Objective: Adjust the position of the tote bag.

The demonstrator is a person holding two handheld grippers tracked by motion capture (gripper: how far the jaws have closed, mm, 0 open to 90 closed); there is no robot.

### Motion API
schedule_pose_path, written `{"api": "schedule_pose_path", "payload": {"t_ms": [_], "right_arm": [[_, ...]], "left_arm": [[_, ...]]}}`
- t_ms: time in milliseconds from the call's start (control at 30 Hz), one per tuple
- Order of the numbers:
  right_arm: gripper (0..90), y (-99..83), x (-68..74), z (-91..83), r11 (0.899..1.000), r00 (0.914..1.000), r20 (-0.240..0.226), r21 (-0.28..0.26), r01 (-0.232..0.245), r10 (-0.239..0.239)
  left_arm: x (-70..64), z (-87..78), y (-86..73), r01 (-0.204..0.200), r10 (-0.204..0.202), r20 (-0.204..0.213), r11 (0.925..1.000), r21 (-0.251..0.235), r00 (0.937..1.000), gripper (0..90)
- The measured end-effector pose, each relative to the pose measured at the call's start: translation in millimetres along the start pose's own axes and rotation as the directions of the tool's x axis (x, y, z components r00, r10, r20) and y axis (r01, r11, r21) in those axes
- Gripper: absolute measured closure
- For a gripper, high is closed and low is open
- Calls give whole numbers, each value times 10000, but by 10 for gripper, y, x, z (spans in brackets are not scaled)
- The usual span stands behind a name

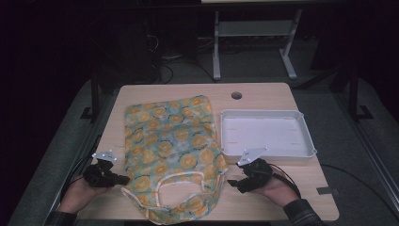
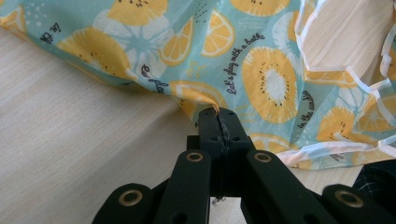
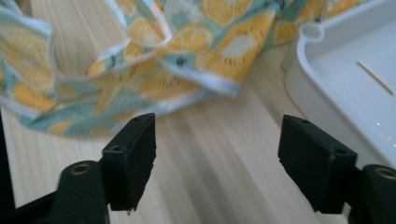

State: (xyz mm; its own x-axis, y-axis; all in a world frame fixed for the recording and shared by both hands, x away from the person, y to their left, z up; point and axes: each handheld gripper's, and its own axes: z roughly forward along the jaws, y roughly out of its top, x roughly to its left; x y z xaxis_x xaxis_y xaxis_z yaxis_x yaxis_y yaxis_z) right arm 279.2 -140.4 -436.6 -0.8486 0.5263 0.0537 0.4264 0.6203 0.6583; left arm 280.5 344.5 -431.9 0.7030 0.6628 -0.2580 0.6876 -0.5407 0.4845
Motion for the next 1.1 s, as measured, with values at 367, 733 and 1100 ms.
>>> {"api": "schedule_pose_path", "payload": {"t_ms": [367, 733, 1100], "right_arm": [[802, 227, -67, 241, 9999, 9962, -875, 144, 6, 7], [890, 126, 133, 254, 9835, 9775, -1454, 751, 1649, -1528], [624, 43, 275, 192, 9772, 9631, -2181, 1059, 1838, -1575]], "left_arm": [[18, 25, -14, -155, 157, -74, 9996, 223, 9998, 897], [16, -18, -99, 0, 4, -369, 9999, 125, 9993, 897], [8, -141, -233, -7, -29, -989, 9993, -366, 9951, 769]]}}
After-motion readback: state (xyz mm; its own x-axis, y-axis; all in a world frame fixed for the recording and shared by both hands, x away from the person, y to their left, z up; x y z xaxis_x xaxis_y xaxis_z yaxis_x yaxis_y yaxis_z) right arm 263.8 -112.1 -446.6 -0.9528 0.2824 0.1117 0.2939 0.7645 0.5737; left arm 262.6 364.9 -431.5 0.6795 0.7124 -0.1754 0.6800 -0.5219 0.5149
